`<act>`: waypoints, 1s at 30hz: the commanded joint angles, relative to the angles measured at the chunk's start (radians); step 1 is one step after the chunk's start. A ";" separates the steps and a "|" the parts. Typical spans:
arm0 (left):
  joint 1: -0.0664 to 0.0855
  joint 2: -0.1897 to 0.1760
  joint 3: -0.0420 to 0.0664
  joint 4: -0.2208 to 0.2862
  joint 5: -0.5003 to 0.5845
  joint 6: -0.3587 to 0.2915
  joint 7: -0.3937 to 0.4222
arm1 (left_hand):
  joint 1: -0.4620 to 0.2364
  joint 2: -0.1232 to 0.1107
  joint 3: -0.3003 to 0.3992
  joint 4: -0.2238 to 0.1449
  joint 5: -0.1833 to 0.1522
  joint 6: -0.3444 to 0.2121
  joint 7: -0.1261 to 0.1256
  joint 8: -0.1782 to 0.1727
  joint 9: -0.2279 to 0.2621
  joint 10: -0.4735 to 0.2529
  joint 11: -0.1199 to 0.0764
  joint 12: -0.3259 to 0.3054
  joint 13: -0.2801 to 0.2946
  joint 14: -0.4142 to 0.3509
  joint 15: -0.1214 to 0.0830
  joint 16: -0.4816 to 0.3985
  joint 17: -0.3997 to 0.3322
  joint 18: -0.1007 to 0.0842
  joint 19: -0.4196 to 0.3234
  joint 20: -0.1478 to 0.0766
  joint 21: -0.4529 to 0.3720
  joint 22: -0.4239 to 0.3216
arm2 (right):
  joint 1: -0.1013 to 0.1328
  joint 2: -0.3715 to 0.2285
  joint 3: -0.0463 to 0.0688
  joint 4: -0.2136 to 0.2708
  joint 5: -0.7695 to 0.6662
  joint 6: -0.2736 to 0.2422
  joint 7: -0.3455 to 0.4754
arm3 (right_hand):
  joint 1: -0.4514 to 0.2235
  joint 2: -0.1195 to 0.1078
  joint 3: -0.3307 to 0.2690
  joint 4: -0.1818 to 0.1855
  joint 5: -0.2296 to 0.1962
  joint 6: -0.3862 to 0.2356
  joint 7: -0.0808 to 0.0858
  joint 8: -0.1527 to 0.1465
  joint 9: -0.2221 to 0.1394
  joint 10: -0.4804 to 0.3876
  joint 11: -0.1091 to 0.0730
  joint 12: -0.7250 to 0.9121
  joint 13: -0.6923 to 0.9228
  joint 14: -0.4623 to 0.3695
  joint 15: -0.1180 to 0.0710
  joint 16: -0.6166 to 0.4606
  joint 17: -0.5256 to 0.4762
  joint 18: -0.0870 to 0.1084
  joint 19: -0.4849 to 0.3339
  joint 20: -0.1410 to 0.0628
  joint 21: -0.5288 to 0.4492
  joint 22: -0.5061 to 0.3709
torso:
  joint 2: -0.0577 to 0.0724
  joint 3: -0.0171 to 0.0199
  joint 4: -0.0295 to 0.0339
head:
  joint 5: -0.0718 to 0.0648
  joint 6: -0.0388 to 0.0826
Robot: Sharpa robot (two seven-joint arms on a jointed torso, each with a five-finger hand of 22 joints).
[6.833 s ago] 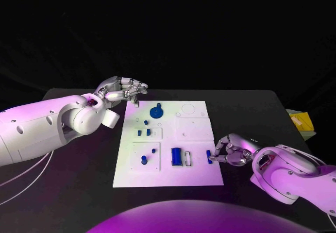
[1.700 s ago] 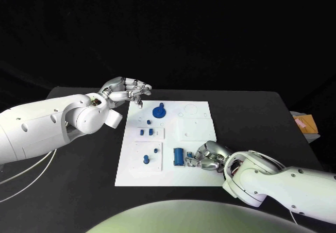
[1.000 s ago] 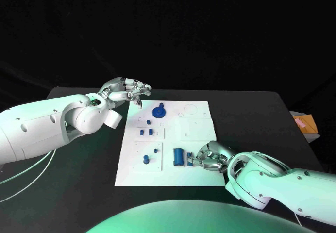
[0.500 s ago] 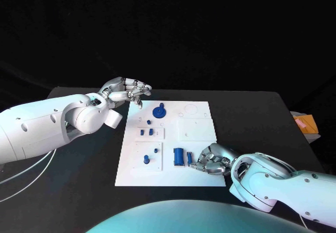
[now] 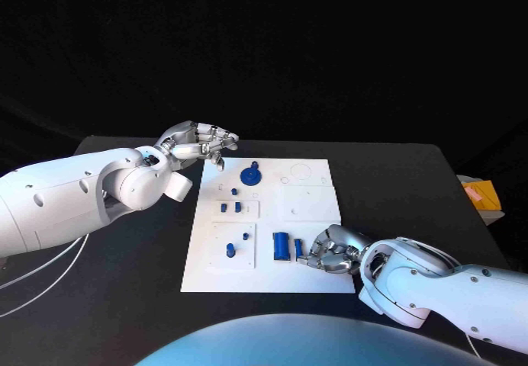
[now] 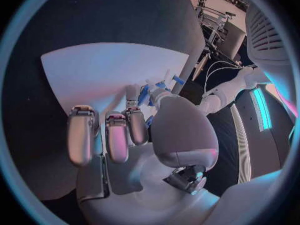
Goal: Assemble the parts on the task board
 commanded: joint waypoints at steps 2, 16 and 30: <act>0.001 0.000 0.001 0.003 0.006 0.015 0.006 | -0.007 0.004 0.006 -0.001 -0.001 -0.007 -0.003 0.004 0.001 -0.008 0.000 0.005 0.001 -0.005 0.003 0.004 -0.001 0.006 0.009 0.001 -0.004 -0.002 | 0.000 0.010 0.000 -0.014 -0.013 0.018 0.000 | 0.006 0.010 0.001 0.007 0.000 0.001 0.000 0.001 -0.002 0.002 -0.001 -0.002 0.105 0.106 -0.006 0.004 0.264 -0.017 0.077 -0.005 -0.001 0.184 | 0.000 0.0003 -0.0004 | 0.003 0.000; 0.001 0.000 0.001 0.003 0.004 0.015 0.005 | -0.005 0.004 0.008 -0.003 -0.001 -0.007 -0.003 0.005 0.002 -0.009 -0.001 0.006 0.001 -0.005 0.003 0.004 -0.001 0.006 0.009 0.001 -0.005 -0.002 | -0.001 0.017 0.000 -0.032 0.001 0.032 0.006 | 0.039 0.006 0.002 -0.001 0.008 -0.001 0.000 -0.001 -0.004 0.002 -0.001 -0.002 0.105 0.106 -0.007 0.004 0.264 -0.017 0.077 -0.005 -0.001 0.184 | -0.001 0.0001 -0.0017 | 0.001 0.000; 0.001 0.000 0.001 0.002 0.003 0.016 0.005 | -0.002 0.003 0.009 -0.006 -0.001 -0.008 -0.004 0.005 0.003 -0.009 -0.001 0.006 0.001 -0.005 0.003 0.004 -0.002 0.006 0.009 0.000 -0.005 -0.002 | 0.000 0.006 0.000 -0.017 0.020 0.027 0.052 | 0.042 -0.040 -0.040 0.018 -0.119 0.001 0.004 -0.002 -0.009 0.000 0.003 -0.004 0.104 0.106 -0.003 0.004 0.264 -0.017 0.077 -0.002 -0.004 0.185 | -0.002 -0.0001 -0.0010 | 0.000 0.000</act>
